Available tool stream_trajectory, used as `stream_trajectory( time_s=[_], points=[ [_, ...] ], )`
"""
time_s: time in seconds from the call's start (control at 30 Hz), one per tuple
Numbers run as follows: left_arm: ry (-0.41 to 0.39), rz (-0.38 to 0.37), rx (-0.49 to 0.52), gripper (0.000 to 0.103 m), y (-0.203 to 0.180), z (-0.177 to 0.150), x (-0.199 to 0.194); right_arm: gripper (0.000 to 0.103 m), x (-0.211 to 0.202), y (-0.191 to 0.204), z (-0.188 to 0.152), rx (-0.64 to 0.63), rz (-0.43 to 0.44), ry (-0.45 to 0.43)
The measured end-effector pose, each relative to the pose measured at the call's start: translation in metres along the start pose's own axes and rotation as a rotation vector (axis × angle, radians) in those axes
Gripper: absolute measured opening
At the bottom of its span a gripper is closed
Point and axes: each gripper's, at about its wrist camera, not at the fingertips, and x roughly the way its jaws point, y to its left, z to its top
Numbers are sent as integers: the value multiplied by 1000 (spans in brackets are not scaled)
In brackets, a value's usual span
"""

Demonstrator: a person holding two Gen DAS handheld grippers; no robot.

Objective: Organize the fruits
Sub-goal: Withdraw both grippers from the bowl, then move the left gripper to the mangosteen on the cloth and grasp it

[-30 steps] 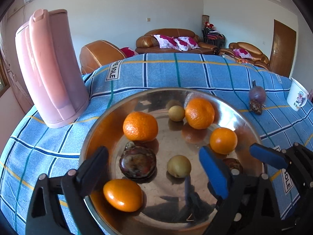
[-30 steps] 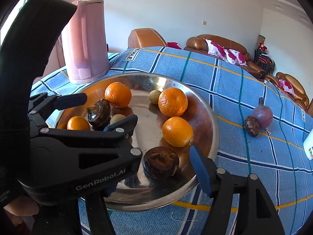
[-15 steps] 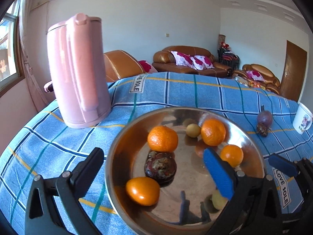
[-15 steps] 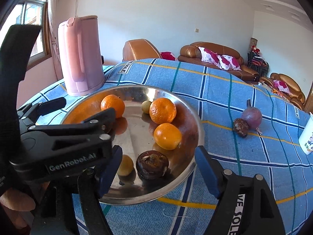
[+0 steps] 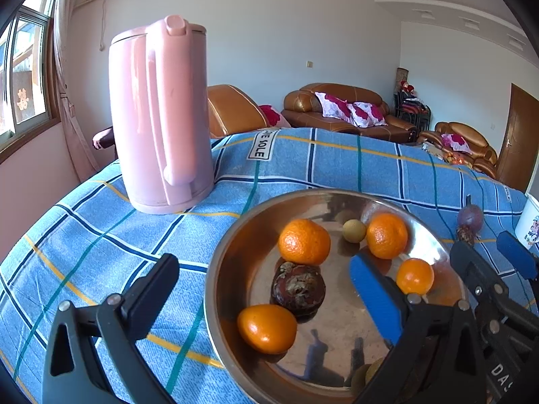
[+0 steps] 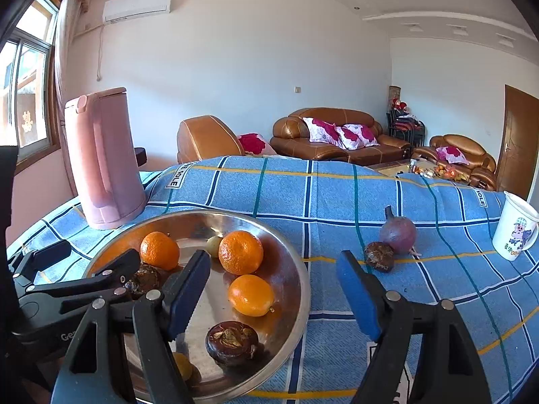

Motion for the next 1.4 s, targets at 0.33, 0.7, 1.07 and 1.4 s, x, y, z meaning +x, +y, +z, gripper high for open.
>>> stream_trajectory(
  time_s=[0.33, 0.7, 1.07, 1.4],
  points=[
    [-13, 18, 1, 103, 0, -2, -6, 85, -14, 3, -3, -26, 19, -42],
    [-60, 77, 20, 103, -6, -8, -23, 85, -25, -7, -9, -3, 19, -43],
    [-84, 104, -18, 103, -11, -19, -44, 85, -45, -19, -16, -21, 16, -75],
    [-76, 61, 12, 103, -43, -25, -50, 85, -54, -50, -20, -4, -29, -76]
  ],
)
